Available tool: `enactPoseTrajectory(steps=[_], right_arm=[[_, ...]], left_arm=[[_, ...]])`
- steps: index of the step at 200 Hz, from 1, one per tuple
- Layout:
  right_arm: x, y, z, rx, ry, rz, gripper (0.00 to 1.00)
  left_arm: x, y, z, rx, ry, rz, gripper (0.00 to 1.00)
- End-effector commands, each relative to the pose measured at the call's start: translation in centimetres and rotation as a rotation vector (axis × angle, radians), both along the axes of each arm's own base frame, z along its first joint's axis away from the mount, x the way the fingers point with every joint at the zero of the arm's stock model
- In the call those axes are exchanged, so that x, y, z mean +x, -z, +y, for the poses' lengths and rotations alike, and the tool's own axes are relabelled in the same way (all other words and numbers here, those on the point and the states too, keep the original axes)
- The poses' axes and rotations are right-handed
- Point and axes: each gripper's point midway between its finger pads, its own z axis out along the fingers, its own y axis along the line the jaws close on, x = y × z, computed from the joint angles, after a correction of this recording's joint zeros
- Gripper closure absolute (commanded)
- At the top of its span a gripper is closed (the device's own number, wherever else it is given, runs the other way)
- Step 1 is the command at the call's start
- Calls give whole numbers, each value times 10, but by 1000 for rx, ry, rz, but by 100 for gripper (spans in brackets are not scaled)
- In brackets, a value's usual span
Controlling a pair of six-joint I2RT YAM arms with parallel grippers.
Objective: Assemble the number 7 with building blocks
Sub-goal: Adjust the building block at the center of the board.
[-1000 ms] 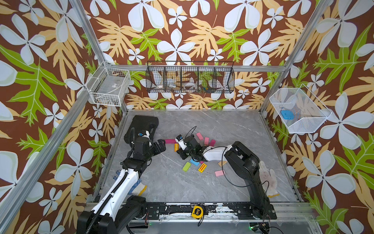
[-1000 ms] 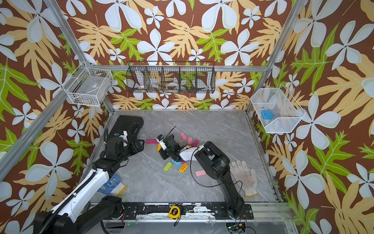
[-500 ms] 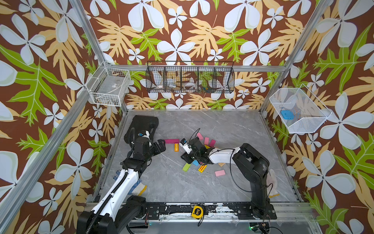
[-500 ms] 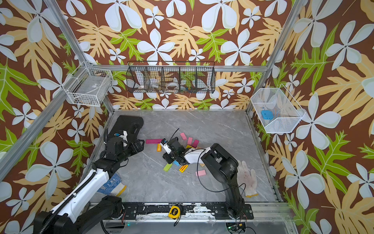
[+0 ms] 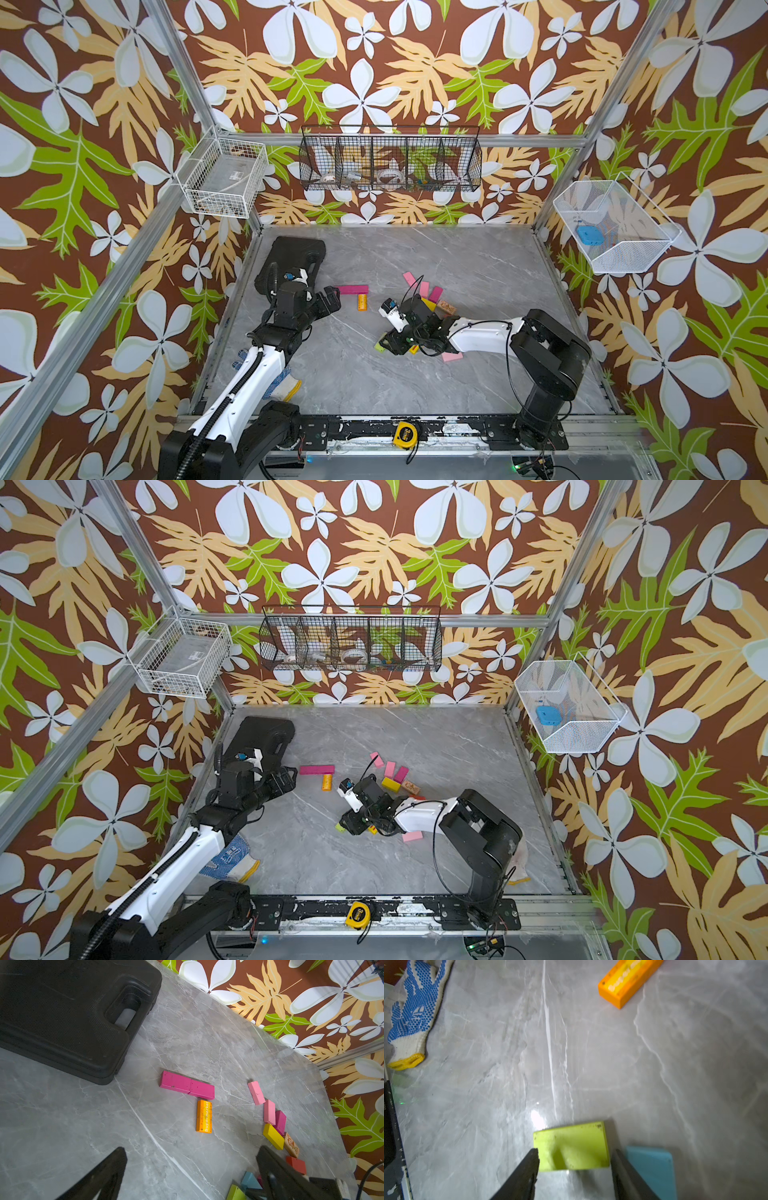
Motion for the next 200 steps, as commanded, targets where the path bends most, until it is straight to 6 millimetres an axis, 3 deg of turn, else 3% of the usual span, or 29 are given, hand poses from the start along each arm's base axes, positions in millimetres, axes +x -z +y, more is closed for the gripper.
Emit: enactPoseTrajectory(steps=[1, 29, 75, 99, 153, 174, 200], right_arm=[[-16, 8, -5, -9, 26, 93, 44], [-21, 13, -2, 17, 26, 117, 42], [-16, 10, 24, 45, -40, 101, 38], [-12, 14, 25, 21, -52, 81, 36], [-32, 34, -6, -111, -165, -14, 40], [-30, 41, -18, -179, -161, -46, 51], [-26, 46, -17, -212, -182, -68, 53]], left_arm=[[4, -3, -2, -8, 9, -24, 0], [5, -5, -3, -10, 11, -29, 0], [2, -5, -1, -6, 7, -31, 0], [0, -5, 0, -4, 2, -32, 0], [0, -4, 0, -3, 1, -31, 0], [0, -3, 0, -4, 2, -26, 0], [0, -4, 0, -3, -1, -30, 0]])
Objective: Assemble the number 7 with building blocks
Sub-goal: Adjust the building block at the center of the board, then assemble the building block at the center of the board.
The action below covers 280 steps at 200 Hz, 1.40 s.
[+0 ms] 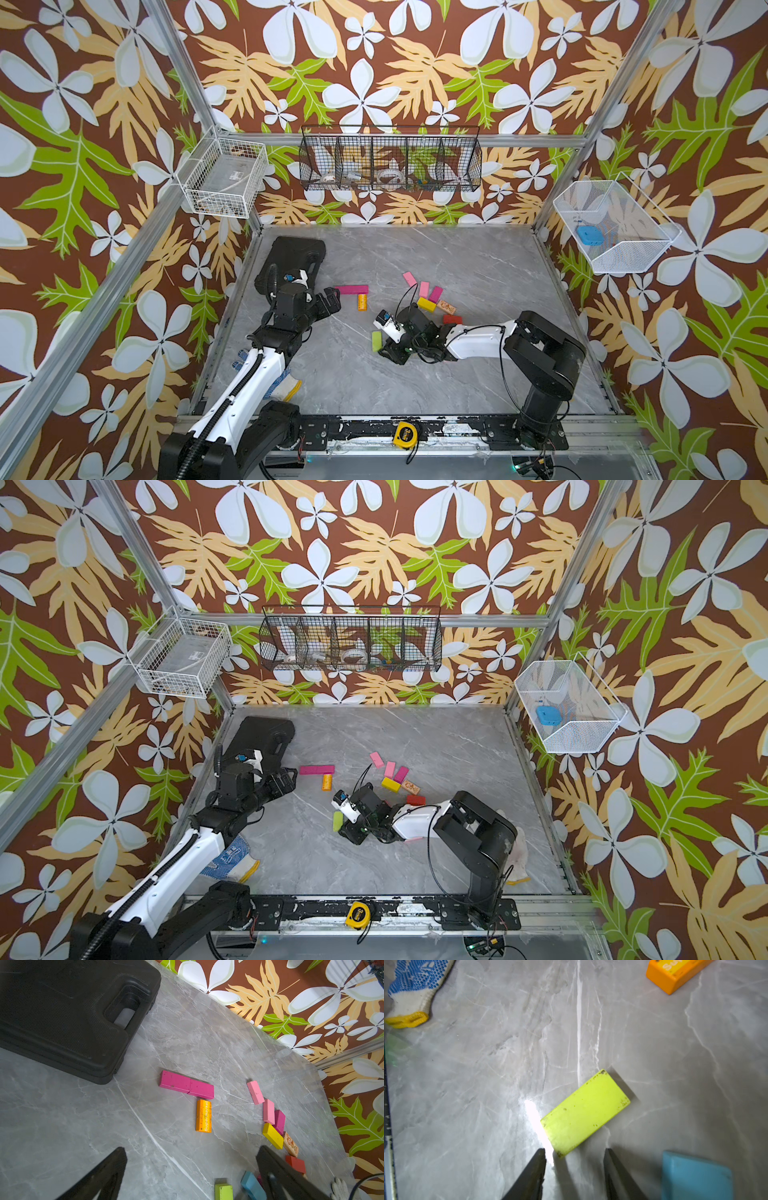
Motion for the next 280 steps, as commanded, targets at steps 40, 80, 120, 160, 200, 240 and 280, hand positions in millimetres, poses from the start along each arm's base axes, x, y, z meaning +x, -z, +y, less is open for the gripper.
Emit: enactPoseTrajectory(steps=[40, 80, 120, 160, 200, 240, 280], right_arm=[[-5, 36, -26, -229, -89, -43, 51], [2, 41, -22, -278, -159, -87, 50], [10, 48, -15, -300, -184, -115, 50], [21, 49, -6, -301, -177, -130, 51], [34, 53, -3, -309, -142, -145, 52], [44, 53, -3, -296, -132, -144, 53], [47, 55, 0, -293, -153, -141, 53]], left_arm=[[1, -5, 2, 6, -7, -16, 0], [0, -5, 2, 8, -10, -16, 0], [-1, -4, 3, 10, -14, -15, 0], [0, -3, 3, 13, -13, -11, 0], [1, -2, 3, 16, -15, -7, 0], [3, -2, 3, 17, -16, -8, 0], [3, -2, 5, 24, -23, -6, 0]])
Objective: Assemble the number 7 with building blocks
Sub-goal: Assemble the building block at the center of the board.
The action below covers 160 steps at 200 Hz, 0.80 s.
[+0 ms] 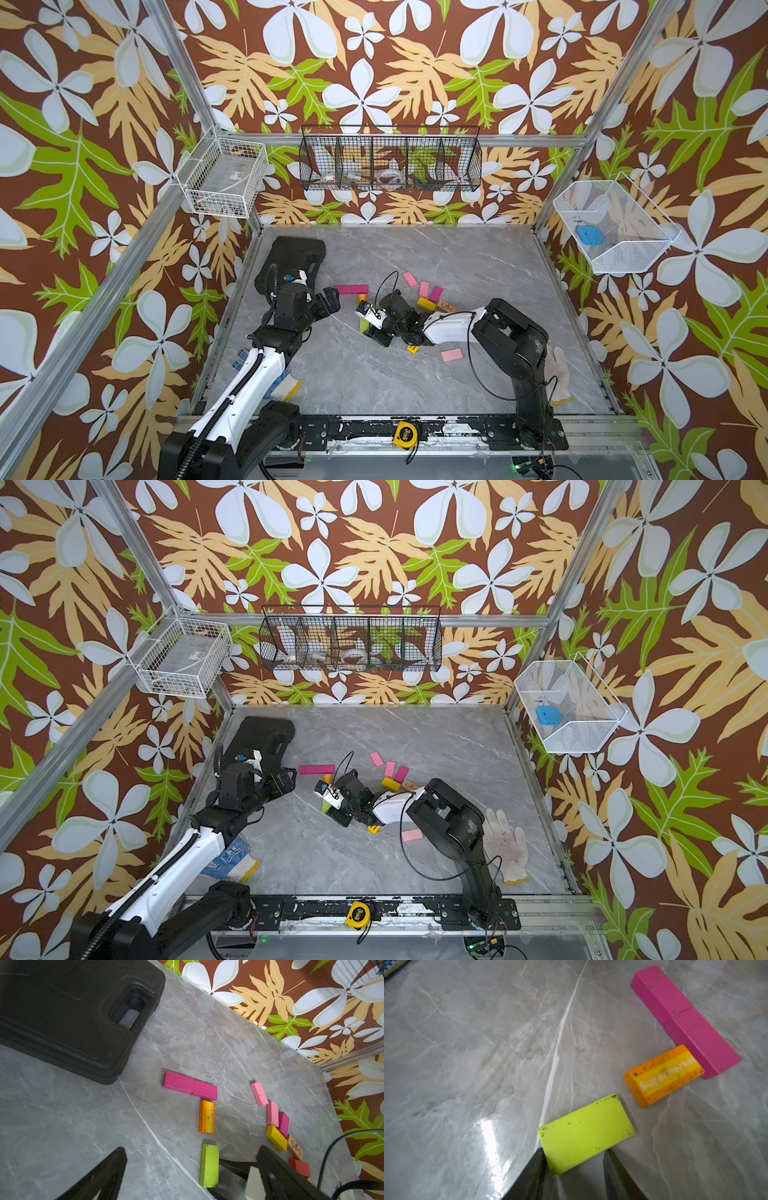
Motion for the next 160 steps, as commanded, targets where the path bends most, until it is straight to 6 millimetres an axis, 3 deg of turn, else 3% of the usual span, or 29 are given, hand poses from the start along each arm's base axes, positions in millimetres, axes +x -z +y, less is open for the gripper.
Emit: enactPoseTrajectory(steps=[1, 160], right_arm=[[-20, 49, -46, -247, 13, 101, 53], [-11, 50, -43, -244, 8, 101, 53]], left_arm=[[2, -4, 1, 10, -3, -11, 0], [3, -4, 2, 16, -9, -8, 0]])
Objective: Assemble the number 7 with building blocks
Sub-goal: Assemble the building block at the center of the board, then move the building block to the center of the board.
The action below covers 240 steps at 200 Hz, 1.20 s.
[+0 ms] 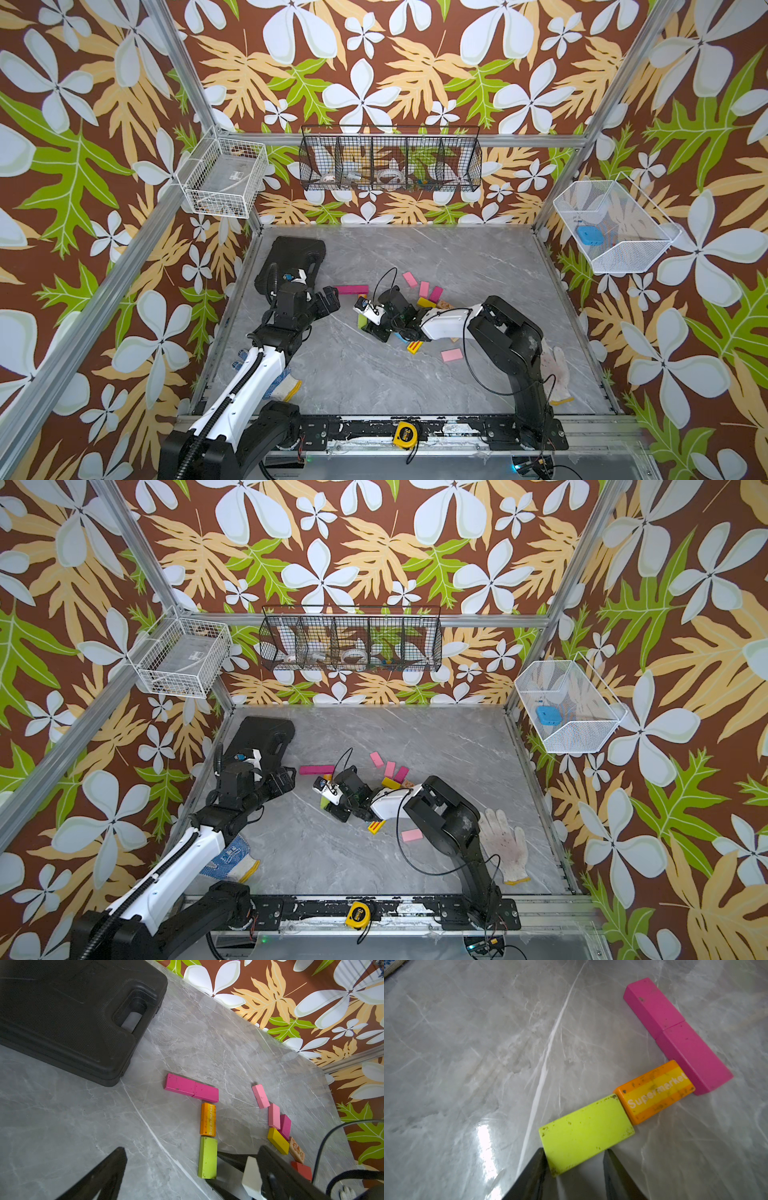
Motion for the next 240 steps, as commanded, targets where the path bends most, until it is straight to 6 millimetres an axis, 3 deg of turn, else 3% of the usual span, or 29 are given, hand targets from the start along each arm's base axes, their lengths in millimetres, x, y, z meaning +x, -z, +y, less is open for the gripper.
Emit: enactPoseTrajectory(steps=[1, 58, 121, 240], right_arm=[[-24, 49, -48, -251, 18, 113, 53], [-33, 15, -47, -157, 17, 111, 47], [-40, -11, -83, -72, 138, 171, 46], [-51, -9, -134, -115, 251, 172, 46]], left_arm=[[1, -3, 1, 12, -2, -9, 0], [2, -3, 0, 9, 0, -9, 0], [3, -6, 0, 8, 4, -17, 0], [3, -7, -1, 2, 7, -25, 0]])
